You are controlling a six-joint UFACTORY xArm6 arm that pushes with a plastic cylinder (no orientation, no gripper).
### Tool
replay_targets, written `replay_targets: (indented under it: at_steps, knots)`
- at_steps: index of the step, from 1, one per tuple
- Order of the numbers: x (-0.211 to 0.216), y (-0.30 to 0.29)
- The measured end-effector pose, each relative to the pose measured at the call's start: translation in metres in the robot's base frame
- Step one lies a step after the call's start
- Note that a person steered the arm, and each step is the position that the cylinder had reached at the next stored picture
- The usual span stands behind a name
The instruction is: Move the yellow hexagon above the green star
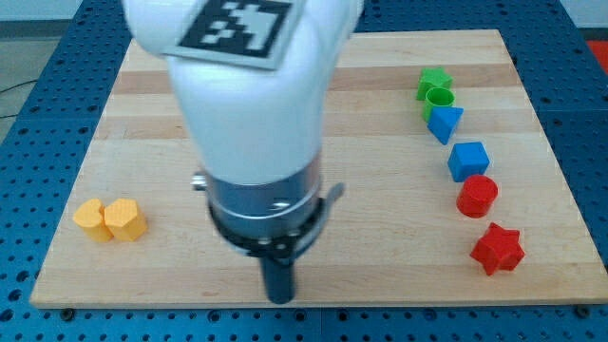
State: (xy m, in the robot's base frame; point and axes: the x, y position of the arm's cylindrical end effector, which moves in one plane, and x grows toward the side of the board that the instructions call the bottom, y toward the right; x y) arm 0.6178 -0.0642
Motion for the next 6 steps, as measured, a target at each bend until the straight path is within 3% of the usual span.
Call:
replay_targets:
  at_steps: [2, 3, 4, 6]
  knots:
    - [-0.022, -0.201]
    - [-0.031, -0.219]
    - [-0.052, -0.183]
    - [-0.131, -0.14]
